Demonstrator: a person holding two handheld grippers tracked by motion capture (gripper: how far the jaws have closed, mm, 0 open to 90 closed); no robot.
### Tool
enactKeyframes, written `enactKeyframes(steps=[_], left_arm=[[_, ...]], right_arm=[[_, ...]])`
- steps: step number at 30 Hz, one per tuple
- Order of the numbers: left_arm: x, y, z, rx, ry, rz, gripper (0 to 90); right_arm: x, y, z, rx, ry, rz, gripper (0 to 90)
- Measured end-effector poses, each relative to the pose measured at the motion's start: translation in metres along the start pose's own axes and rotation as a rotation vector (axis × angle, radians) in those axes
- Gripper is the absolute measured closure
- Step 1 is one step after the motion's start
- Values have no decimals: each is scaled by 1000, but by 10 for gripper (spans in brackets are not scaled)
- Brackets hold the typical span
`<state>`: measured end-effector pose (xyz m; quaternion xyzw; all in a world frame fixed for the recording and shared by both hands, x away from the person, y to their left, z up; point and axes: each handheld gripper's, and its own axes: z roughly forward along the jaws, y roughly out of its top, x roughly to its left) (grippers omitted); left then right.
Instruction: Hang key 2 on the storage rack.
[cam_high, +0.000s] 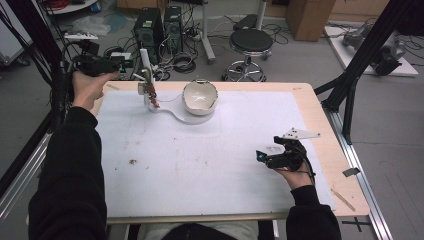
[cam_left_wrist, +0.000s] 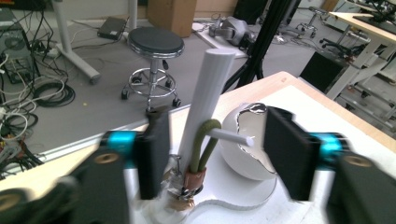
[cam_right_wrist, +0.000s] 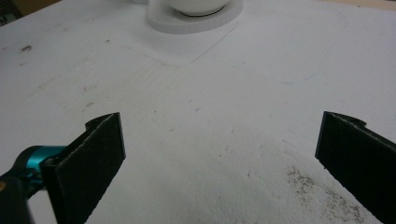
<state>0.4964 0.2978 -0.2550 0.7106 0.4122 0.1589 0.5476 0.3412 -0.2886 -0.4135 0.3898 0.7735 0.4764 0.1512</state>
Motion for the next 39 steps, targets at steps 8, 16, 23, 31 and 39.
enactKeyframes(steps=[8,16,23,31,39], left_arm=[[-2,-9,-14,-74,61,17,153],[-9,-30,-15,-48,78,26,69],[-20,-50,-14,-51,75,46,62],[-31,-67,-17,-46,79,75,56],[-48,-80,-19,-50,52,112,56]], right_arm=[[-3,-3,-3,-8,-11,14,5],[-6,-5,-4,-12,-32,37,5],[-6,-6,-4,-18,-29,35,5],[-8,-8,-6,-24,-30,44,5],[-9,-8,-7,-30,-32,41,5]])
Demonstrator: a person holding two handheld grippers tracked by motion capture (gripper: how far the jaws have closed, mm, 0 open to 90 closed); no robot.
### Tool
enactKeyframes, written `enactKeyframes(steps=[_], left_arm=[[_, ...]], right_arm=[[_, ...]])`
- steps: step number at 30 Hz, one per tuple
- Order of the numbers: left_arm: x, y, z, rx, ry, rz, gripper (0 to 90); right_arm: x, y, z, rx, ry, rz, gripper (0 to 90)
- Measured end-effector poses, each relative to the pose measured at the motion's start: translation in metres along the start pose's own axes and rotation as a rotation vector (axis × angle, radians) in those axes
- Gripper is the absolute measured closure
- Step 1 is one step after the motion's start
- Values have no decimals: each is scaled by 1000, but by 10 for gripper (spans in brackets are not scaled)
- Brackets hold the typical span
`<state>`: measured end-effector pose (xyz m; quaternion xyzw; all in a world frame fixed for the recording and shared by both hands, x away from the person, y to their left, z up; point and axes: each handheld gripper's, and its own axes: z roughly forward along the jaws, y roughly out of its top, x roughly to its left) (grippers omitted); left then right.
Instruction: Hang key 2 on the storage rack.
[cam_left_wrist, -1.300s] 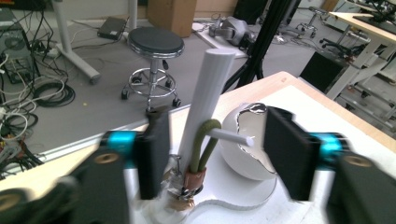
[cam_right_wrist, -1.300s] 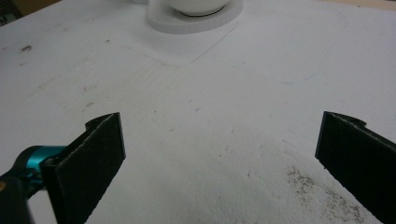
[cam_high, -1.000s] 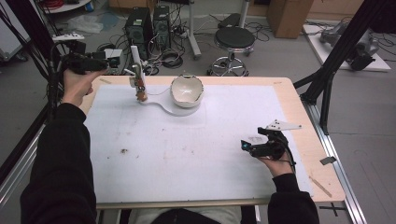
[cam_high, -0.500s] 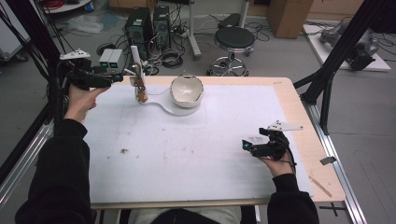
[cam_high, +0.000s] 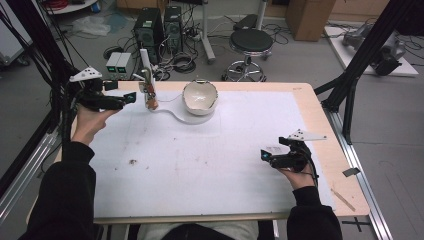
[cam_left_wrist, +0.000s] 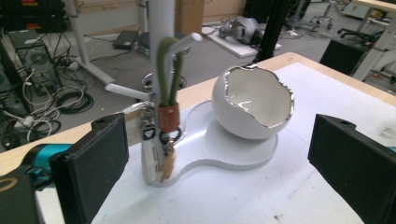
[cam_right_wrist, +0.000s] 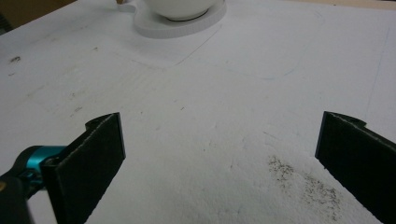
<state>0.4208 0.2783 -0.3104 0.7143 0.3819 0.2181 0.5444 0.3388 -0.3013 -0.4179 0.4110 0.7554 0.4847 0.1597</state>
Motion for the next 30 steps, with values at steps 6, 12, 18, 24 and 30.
enactKeyframes(steps=[6,12,18,24,30], left_arm=[[-13,-12,2,-3,-30,6,56],[-23,-28,-1,12,-29,3,57],[-31,-47,-4,43,-17,16,56],[-38,-62,-7,58,-13,16,56],[-45,-74,-12,86,-18,20,56]], right_arm=[[1,0,0,4,-1,-1,6],[1,0,-2,3,-2,-10,5],[1,-1,-3,11,0,-27,6],[2,-2,-7,5,-1,-26,6],[1,-4,-9,12,-7,-23,6]])
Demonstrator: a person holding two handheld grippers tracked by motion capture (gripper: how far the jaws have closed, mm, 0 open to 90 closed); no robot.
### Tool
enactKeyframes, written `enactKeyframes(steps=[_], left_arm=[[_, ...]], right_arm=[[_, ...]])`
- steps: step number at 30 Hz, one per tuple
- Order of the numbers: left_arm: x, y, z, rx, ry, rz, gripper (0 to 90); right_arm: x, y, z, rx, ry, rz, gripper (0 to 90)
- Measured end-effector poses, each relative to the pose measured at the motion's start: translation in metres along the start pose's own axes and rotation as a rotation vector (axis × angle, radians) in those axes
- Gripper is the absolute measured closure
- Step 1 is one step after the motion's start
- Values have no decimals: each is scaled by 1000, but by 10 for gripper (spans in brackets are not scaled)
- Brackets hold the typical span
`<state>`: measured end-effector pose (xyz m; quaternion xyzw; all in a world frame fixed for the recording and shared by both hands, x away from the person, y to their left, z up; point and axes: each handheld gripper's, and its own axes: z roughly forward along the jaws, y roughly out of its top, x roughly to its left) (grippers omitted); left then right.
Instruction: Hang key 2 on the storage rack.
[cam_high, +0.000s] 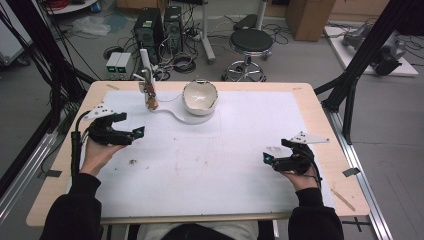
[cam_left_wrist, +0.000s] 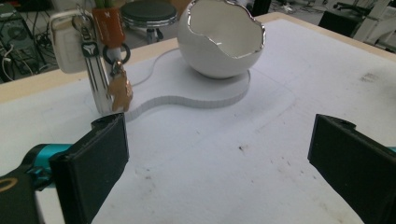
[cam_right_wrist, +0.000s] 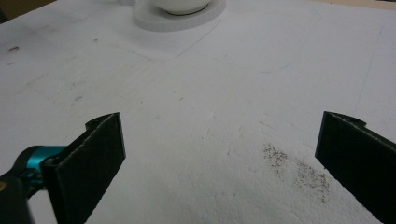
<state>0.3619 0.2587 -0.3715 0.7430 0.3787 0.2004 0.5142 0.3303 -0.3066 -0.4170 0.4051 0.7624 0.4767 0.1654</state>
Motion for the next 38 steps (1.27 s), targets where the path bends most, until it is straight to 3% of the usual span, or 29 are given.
enactKeyframes(steps=[13,19,21,29,38], left_arm=[[-16,-33,-9,48,0,20,57],[-21,-46,-16,59,-14,2,56],[-23,-51,-18,66,-15,-1,17],[-28,-58,-27,36,-31,-4,17],[-31,-64,-29,42,-36,-4,17]], right_arm=[[1,-2,0,18,-2,-3,6],[1,-3,-1,23,-9,-1,6],[0,-4,-1,23,-9,3,6],[0,-6,-1,25,-14,9,6],[0,-6,-2,22,-16,11,6]])
